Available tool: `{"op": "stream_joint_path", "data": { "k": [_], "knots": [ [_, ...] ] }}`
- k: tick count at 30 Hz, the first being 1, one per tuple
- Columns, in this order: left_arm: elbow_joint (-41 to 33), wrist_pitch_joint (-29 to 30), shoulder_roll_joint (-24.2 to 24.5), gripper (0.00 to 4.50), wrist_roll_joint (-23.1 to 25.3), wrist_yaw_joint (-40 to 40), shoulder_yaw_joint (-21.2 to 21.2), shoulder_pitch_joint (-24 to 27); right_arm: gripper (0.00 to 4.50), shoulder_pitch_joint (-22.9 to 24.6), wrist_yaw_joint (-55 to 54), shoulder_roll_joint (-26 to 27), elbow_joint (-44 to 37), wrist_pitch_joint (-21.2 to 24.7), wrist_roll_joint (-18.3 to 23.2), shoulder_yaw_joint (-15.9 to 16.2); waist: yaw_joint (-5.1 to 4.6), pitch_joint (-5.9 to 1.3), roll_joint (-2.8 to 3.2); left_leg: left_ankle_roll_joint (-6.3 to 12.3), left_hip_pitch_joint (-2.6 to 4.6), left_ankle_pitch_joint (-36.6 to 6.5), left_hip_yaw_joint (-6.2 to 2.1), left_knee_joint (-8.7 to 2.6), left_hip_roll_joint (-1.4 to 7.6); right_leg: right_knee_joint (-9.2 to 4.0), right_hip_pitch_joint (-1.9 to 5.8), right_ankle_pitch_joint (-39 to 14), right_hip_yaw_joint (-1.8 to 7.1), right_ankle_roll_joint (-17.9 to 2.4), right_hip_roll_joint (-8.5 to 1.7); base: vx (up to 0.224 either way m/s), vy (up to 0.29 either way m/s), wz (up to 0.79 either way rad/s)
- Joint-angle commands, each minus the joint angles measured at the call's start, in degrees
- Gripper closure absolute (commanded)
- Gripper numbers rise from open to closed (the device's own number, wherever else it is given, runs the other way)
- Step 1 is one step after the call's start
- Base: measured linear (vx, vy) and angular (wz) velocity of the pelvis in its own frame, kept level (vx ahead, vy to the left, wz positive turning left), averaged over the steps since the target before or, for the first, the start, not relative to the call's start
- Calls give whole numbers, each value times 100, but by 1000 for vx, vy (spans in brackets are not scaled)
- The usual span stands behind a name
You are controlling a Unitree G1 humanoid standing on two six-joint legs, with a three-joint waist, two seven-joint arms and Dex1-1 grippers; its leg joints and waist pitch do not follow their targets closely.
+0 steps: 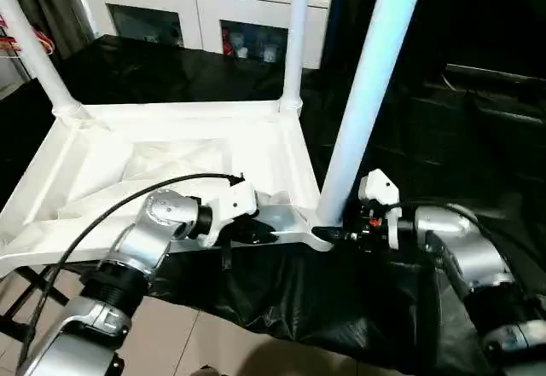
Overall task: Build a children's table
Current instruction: Rotate leg to tighten
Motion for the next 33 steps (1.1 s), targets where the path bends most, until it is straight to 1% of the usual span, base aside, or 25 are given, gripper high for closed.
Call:
{"op": "stream_joint_path", "data": {
  "k": [1, 3, 4, 5, 6, 8, 9, 10, 11, 12, 14, 16, 17, 19, 20, 22, 23, 24, 25, 26, 27, 28, 29, 30, 33],
  "knots": [
    [-3, 8, -277, 450, -3, 705, 136, -313, 181, 113, -164, 262, 105, 38, -226, 430, -37, -371, -39, 163, 103, -1229, -176, -385, 281, -559, 250, -2078, 343, -816, -565, 0, 0, 0],
    [132, 146, -536, 450, 102, 1169, 146, -451, 182, 62, -1031, 658, 327, 52, -383, 340, -71, -363, -30, 112, 123, -1352, -176, -393, 287, -602, 228, -2319, 357, -721, -567, 0, 0, 0],
    [215, 285, -762, 450, 161, 1537, 162, -558, 182, -27, -1749, 985, 525, 92, -481, 237, -94, -346, -2, 31, 158, -1495, -189, -404, 290, -618, 193, -2484, 350, -725, -572, 0, 0, 0],
    [215, 285, -762, 450, 161, 1537, 162, -558, 182, -27, -1749, 985, 525, 92, -481, 237, -122, -337, -8, -19, 165, -1589, -197, -408, 285, -632, 187, -2604, 338, -714, -572, 0, 0, 0],
    [262, 367, -925, 450, 208, 1788, 154, -629, 182, -157, -2333, 1243, 704, 131, -524, 125, -155, -360, -7, -62, 163, -1682, -225, -414, 278, -645, 223, -2741, 328, -639, -595, 0, 0, 0],
    [300, 430, -1081, 450, 254, 1999, 146, -684, 182, -286, -2812, 1479, 852, 149, -555, 29, -197, -353, 5, -56, 181, -1750, -227, -413, 279, -656, 200, -2654, 337, -682, -590, 0, 0, 0],
    [304, 437, -1100, 450, 259, 2021, 145, -689, 182, -301, -2861, 1505, 867, 149, -558, 19, -206, -360, 3, -52, 174, -1735, -223, -411, 277, -648, 203, -2600, 341, -701, -591, 0, 0, 0],
    [326, 455, -1266, 450, 321, 2174, 105, -726, 182, -461, -3200, 1779, 994, 137, -500, -103, -208, -370, 4, -7, 147, -1655, -222, -411, 270, -639, 235, -2461, 346, -712, -591, 0, 0, 0],
    [327, 440, -1294, 450, 335, 2178, 85, -727, 182, -493, -3241, 1839, 1009, 130, -476, -127, -211, -374, 13, 1, 153, -1627, -215, -412, 283, -628, 216, -2364, 365, -741, -597, 0, 0, 0],
    [329, 412, -1327, 450, 352, 2174, 55, -728, 182, -536, -3284, 1918, 1030, 121, -438, -159, -214, -385, 8, 14, 144, -1555, -212, -410, 275, -608, 232, -2195, 364, -786, -588, 0, 0, 0],
    [346, 306, -1354, 450, 372, 2114, 6, -728, 182, -589, -3373, 1984, 1025, -24, -524, -116, -193, -411, 6, 87, 116, -1258, -189, -404, 280, -539, 259, -1635, 384, -903, -579, 0, 0, 0],
    [338, 189, -1317, 450, 393, 2044, -26, -704, 182, -566, -3165, 2018, 939, -249, -479, -95, -175, -430, -4, 168, 106, -1064, -170, -389, 274, -497, 275, -1281, 390, -982, -577, 0, 0, 0],
    [332, 161, -1305, 450, 394, 2028, -31, -697, 127, -556, -3138, 2016, 919, -270, -472, -92, -169, -438, -7, 225, 80, -930, -166, -379, 269, -470, 295, -1093, 394, -1019, -577, 0, 0, 0],
    [244, 106, -1222, 450, 352, 1889, -38, -629, 113, -474, -2915, 1925, 741, -347, -415, -61, -149, -450, -25, 311, 55, -760, -160, -367, 266, -441, 306, -898, 391, -1049, -579, 0, 0, 0],
    [215, 83, -1188, 450, 335, 1845, -31, -600, 110, -447, -2842, 1867, 687, -346, -404, -57, -150, -449, -13, 345, 47, -732, -156, -361, 265, -435, 303, -871, 389, -1061, -573, 0, 0, 0],
    [140, 25, -1086, 450, 297, 1730, -14, -520, 102, -387, -2644, 1697, 557, -343, -369, -68, -143, -433, -15, 367, 53, -816, -153, -364, 269, -459, 297, -1000, 385, -1028, -565, 0, 0, 0],
    [80, -32, -969, 450, 251, 1583, 2, -444, 73, -338, -2427, 1484, 432, -327, -313, -112, -136, -429, -12, 359, 59, -884, -157, -370, 274, -475, 300, -1130, 381, -1006, -572, 0, 0, 0],
    [80, -33, -968, 450, 250, 1581, 3, -443, 73, -338, -2425, 1482, 430, -326, -312, -113, -136, -429, -12, 359, 59, -884, -157, -370, 274, -475, 300, -1130, 381, -1006, -572, 0, 0, 0],
    [22, -50, -844, 450, 185, 1426, 33, -368, 68, -305, -2137, 1226, 321, -325, -224, -187, -141, -419, -13, 344, 56, -984, -165, -376, 282, -487, 301, -1310, 373, -967, -574, 0, 0, 0],
    [7, -96, -797, 450, 164, 1353, 37, -343, 62, -305, -2054, 1126, 302, -330, -204, -219, -142, -414, 6, 339, 60, -1019, -165, -375, 281, -501, 296, -1384, 375, -937, -569, 0, 0, 0],
    [3, -108, -786, 450, 159, 1334, 38, -336, 47, -305, -2034, 1101, 297, -331, -199, -227, -143, -416, -2, 333, 63, -1030, -167, -376, 283, -504, 295, -1402, 376, -934, -573, 0, 0, 0],
    [-64, -219, -667, 450, 67, 1056, 45, -264, 32, -295, -1708, 807, 228, -326, -165, -240, -142, -420, -18, 336, 65, -1009, -164, -370, 274, -507, 304, -1423, 372, -927, -563, 0, 0, 0],
    [-89, -255, -632, 450, 32, 958, 48, -240, 23, -286, -1575, 702, 202, -341, -172, -215, -142, -418, -12, 342, 55, -1003, -162, -368, 278, -493, 301, -1398, 378, -940, -568, 0, 0, 0],
    [-131, -269, -599, 450, -46, 814, 68, -212, 19, -274, -1413, 569, 180, -381, -205, -166, -139, -418, 19, 357, 54, -988, -166, -364, 274, -497, 300, -1380, 375, -943, -562, 0, 0, 0],
    [-288, -255, -464, 450, -225, 394, 77, -137, 19, -177, -655, 218, 25, -333, -123, -66, -118, -418, 4, 411, 59, -977, -151, -357, 280, -485, 293, -1276, 378, -1011, -559, 0, 0, 0]
  ]
}}
